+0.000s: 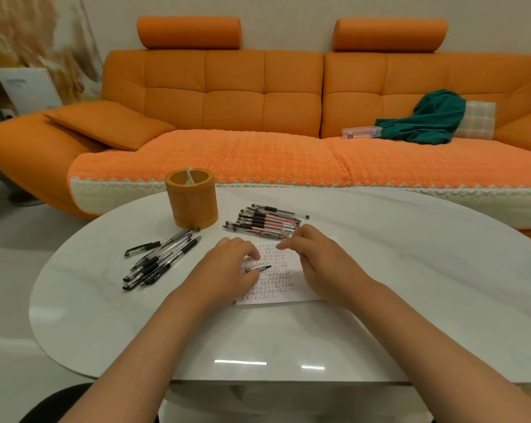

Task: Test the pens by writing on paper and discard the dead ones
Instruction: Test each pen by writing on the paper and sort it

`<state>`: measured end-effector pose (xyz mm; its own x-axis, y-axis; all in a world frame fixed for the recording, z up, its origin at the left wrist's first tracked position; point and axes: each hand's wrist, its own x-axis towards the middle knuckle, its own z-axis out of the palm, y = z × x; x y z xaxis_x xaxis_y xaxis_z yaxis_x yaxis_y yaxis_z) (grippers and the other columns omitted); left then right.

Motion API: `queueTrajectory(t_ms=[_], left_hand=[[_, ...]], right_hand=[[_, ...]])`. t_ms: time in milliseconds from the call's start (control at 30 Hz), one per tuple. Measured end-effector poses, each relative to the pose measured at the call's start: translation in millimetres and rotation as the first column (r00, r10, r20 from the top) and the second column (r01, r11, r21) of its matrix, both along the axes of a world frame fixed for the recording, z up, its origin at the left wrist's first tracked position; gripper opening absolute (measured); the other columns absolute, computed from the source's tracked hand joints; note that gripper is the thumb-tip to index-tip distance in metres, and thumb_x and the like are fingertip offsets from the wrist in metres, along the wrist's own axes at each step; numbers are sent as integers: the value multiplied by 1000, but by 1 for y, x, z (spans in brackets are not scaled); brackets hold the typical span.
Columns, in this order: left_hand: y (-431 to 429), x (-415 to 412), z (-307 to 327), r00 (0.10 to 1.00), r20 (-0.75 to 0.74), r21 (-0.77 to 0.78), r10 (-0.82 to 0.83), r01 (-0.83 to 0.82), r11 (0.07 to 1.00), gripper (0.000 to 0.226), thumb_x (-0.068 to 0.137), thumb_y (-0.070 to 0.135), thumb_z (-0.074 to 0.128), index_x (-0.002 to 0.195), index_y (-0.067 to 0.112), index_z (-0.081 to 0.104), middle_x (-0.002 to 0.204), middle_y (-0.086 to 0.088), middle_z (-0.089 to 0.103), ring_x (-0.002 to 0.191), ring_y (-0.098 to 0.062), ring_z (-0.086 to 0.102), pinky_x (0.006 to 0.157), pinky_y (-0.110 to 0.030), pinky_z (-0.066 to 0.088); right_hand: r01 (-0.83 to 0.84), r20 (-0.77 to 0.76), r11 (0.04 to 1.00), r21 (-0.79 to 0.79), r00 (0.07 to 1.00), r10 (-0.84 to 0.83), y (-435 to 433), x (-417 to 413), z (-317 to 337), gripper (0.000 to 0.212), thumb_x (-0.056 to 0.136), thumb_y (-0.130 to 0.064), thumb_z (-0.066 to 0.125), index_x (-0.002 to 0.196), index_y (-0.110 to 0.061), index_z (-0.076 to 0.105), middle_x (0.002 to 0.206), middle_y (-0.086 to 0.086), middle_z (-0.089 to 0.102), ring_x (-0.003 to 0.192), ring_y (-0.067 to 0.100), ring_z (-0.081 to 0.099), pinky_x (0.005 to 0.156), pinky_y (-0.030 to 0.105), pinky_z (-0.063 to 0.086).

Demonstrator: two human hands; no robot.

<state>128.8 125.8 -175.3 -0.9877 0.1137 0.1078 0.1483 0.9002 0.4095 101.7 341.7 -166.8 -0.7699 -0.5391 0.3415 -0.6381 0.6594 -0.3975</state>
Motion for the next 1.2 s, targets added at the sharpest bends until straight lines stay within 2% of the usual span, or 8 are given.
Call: queueTrajectory(t_ms=[167,267,333,467,667,767,1067,1200], left_hand=[[2,-1,-1,995,46,-9,-83,84,996,43,91,50,62,132,41,56,136,18,49,130,-5,36,110,-34,35],[1,-2,-4,994,70,-8,-87,88,996,42,90,52,62,131,42,57,133,19,47,128,-6,35,110,-37,36],[0,-3,-5,994,70,-2,-89,89,996,43,90,53,62,131,43,57,131,19,46,127,-6,34,109,-37,35],[-1,-4,-5,994,70,-14,-88,89,996,45,89,54,63,132,44,56,132,17,45,127,-7,33,109,-37,34],[-3,-6,-6,991,97,-20,-97,99,995,51,84,60,67,131,45,53,135,16,43,130,-8,31,108,-33,31],[-3,-8,-6,990,108,-20,-95,97,995,53,83,60,67,132,46,52,137,15,42,130,-9,31,107,-33,29],[-3,-8,-6,986,126,-49,-106,113,992,58,81,65,65,134,46,48,139,13,39,131,-12,29,108,-36,28],[-2,-8,-4,986,130,-50,-104,111,993,59,81,65,67,133,45,49,139,12,39,132,-13,29,110,-37,29]], right_hand=[[-5,-37,1000,-25,999,4,-1,-5,1,60,96,9,42,146,-24,46,111,-4,43,93,13,45,78,22,41],[-39,19,989,-139,999,42,-1,-3,-1,32,99,-13,57,128,-28,58,102,-10,46,85,7,49,74,15,39],[-50,151,967,-252,984,90,-3,2,0,12,99,-27,58,108,-29,65,94,-10,57,83,7,56,71,14,42],[106,511,857,-505,837,197,-10,13,2,20,91,-1,53,94,-15,67,70,7,63,60,19,61,48,24,42],[147,635,884,-444,748,195,-11,16,-1,12,82,12,58,81,0,60,54,13,60,40,15,53,43,21,39],[106,621,915,-389,764,175,-11,15,-4,13,79,7,61,71,-4,61,56,16,61,43,19,53,46,27,44],[42,562,935,-351,808,175,-11,16,-7,21,81,7,66,68,-8,56,55,-1,58,46,10,49,44,21,39],[34,543,938,-344,823,169,-11,16,-9,19,80,5,66,68,-5,56,56,1,59,47,12,50,45,22,39]])
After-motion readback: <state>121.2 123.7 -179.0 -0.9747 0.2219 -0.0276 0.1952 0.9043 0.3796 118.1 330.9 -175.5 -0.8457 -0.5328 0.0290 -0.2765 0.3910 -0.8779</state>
